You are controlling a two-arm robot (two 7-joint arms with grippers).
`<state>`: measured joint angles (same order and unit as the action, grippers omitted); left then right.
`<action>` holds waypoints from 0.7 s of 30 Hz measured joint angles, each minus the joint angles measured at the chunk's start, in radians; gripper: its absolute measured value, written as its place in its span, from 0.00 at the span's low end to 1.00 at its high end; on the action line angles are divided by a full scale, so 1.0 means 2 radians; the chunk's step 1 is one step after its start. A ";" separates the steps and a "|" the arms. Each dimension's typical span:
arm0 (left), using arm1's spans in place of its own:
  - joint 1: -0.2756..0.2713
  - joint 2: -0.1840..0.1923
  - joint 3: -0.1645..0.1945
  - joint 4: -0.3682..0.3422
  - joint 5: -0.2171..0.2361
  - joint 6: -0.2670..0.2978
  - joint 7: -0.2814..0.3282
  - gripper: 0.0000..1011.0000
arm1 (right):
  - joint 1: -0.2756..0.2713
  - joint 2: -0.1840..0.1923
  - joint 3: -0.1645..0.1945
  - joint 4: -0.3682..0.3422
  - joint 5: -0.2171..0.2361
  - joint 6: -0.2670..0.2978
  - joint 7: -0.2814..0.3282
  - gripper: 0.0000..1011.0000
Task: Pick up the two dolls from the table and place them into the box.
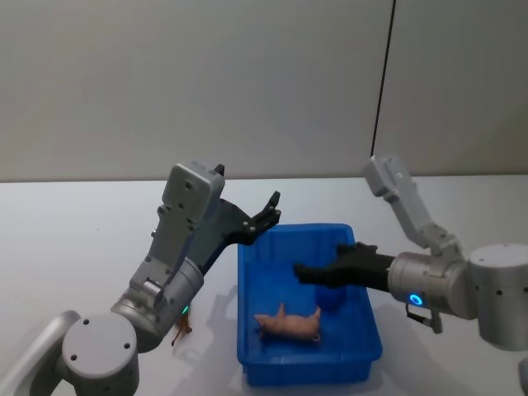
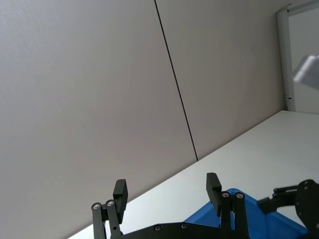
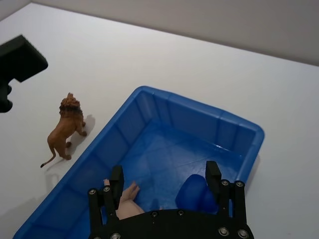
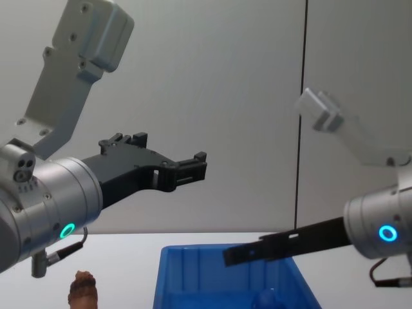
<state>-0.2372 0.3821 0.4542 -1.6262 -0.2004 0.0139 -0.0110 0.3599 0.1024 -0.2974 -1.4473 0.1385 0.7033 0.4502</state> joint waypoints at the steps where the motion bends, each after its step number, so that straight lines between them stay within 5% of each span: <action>1: 0.000 0.000 0.000 0.000 0.000 0.000 0.000 0.99 | -0.001 0.001 0.002 -0.002 0.002 -0.001 -0.002 0.99; 12: 0.000 0.000 0.000 0.000 0.000 0.000 0.000 0.99 | -0.022 0.020 0.030 -0.035 0.044 -0.030 -0.046 0.99; 21: 0.000 0.000 0.000 0.000 0.000 0.000 0.000 0.99 | -0.051 0.045 0.065 -0.066 0.100 -0.066 -0.089 0.99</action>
<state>-0.2372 0.3821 0.4542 -1.6262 -0.2004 0.0139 -0.0110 0.2574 0.1919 -0.1664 -1.5791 0.3383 0.5718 0.2717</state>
